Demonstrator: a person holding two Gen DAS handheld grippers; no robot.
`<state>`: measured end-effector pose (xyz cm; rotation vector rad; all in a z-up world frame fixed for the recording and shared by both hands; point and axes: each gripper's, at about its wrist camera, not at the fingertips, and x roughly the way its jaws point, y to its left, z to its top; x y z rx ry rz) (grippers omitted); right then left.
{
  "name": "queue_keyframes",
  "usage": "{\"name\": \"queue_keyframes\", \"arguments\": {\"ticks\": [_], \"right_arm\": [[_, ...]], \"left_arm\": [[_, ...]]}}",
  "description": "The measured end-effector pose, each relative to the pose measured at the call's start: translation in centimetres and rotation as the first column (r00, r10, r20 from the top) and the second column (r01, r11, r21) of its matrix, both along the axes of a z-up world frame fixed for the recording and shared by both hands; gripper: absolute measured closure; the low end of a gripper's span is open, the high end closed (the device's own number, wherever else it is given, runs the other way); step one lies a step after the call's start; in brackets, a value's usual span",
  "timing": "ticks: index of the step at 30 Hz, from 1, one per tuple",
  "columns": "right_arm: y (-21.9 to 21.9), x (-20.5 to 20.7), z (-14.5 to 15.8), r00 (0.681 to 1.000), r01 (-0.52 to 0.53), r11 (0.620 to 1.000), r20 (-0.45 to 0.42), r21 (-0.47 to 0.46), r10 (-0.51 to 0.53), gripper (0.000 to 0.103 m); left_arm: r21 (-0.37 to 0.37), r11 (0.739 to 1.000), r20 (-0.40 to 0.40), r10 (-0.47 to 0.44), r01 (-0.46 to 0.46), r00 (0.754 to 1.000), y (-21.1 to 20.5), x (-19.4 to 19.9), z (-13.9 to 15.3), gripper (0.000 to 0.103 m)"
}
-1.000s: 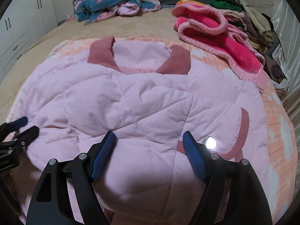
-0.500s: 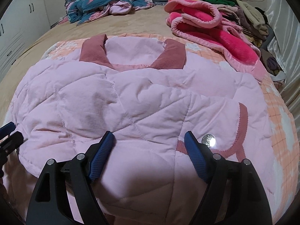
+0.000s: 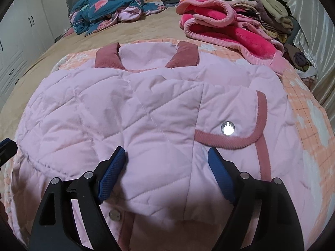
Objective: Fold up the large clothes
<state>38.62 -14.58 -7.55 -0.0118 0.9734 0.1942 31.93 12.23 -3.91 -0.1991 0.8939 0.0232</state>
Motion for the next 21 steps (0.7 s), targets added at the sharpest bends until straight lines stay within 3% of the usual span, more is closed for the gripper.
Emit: {"name": "queue_keyframes", "arguments": {"ticks": [9,12,21], "right_arm": [[-0.5,-2.0,1.1,1.000,0.014,0.999,0.006,0.052,-0.014,0.018],[-1.2,-3.2,2.4,1.000,0.016,0.993,0.024,0.120,-0.019,0.016],[-1.8,-7.1,6.7,0.994,-0.013,0.985,0.111,0.170,-0.006,0.012]], "left_arm": [[0.016,1.000,0.026,-0.006,0.006,1.000,-0.3,-1.2,1.4,0.010],[0.010,1.000,0.037,-0.005,0.004,0.999,-0.1,-1.6,2.0,0.010],[0.028,1.000,0.084,-0.006,0.003,0.996,0.0,-3.2,4.2,0.009]]}}
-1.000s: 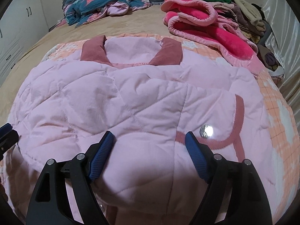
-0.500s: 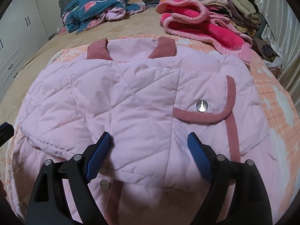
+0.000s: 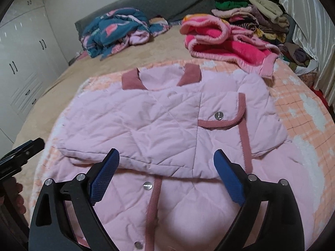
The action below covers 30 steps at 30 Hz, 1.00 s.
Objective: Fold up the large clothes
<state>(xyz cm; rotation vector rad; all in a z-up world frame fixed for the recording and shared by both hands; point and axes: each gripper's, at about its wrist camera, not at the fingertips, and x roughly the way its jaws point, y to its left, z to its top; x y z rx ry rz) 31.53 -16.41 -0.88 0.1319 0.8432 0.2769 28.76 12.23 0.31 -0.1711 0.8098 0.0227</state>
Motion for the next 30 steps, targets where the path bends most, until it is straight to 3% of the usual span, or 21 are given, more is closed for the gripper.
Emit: {"name": "queue_keyframes", "arguments": {"ticks": [12,30], "right_arm": [[-1.5,-5.0,5.0,0.994,0.008,1.000,0.113,0.024,-0.010,0.007],[-4.1,-9.8,6.9,0.983,0.045,0.998,0.174,0.044,-0.052,0.007]], "left_arm": [[0.002,1.000,0.074,0.013,-0.013,0.997,0.4,-2.1,3.0,0.009],[0.047,0.999,0.144,-0.022,0.016,0.989,-1.4,-5.9,4.6,0.009]]}}
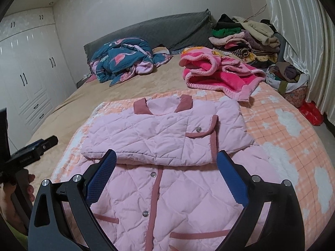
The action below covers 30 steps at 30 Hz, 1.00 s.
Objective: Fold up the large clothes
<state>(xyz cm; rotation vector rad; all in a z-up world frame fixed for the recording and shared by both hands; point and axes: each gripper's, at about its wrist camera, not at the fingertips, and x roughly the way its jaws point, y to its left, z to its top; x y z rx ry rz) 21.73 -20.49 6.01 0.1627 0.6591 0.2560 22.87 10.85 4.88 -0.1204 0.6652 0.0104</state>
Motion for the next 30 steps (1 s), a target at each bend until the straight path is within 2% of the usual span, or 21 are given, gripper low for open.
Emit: {"name": "queue_keyframes", "arguments": {"ticks": [6,14,23,30], "right_arm": [[-0.9,-1.2,0.1,1.000,0.019,1.000,0.002,-0.004,-0.019,0.007],[-2.3,-2.9,0.2,1.000,0.027,1.000,-0.002,-0.008,-0.027,0.007],[-3.5,-4.6,0.2,1.000,0.029,0.999,-0.003,-0.014,-0.029,0.007],[-4.1,-5.6,0.2,1.000,0.027,0.999,-0.001,-0.019,-0.027,0.007]], "left_arm": [[0.018,1.000,0.014,-0.019,0.018,1.000,-0.9,-1.8,-0.5,0.009],[0.027,0.999,-0.007,-0.039,0.039,0.999,-2.6,-4.3,-2.6,0.009],[-0.001,1.000,0.009,-0.018,0.018,1.000,-2.1,-7.2,-2.4,0.009],[0.013,1.000,-0.002,-0.007,0.008,1.000,-1.9,-9.4,-2.3,0.009]]}}
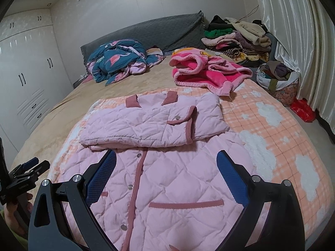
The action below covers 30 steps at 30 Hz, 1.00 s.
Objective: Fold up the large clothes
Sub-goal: 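Move both open grippers to the ribbed hem of the jacket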
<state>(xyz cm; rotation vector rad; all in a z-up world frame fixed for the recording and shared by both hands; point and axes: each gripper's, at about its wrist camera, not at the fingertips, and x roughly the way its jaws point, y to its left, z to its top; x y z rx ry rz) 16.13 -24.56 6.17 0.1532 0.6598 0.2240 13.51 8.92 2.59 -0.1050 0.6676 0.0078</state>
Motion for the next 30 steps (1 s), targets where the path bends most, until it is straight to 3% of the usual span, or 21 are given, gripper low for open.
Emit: {"name": "queue_keyframes", "arguments": {"ticks": [13,30], "right_arm": [[-2.2,-3.0,0.0,1.000,0.004,1.000,0.005,0.002,-0.004,0.007],[-4.0,-5.5,-1.6,0.999,0.002,1.000,-0.038,-0.031,-0.003,0.007]], "left_arm": [[0.051,0.998,0.007,-0.032,0.032,0.999,-2.1,-3.0,1.1,0.009],[0.073,0.997,-0.043,-0.031,0.034,0.999,-2.6,-5.3,0.0,0.009]]}}
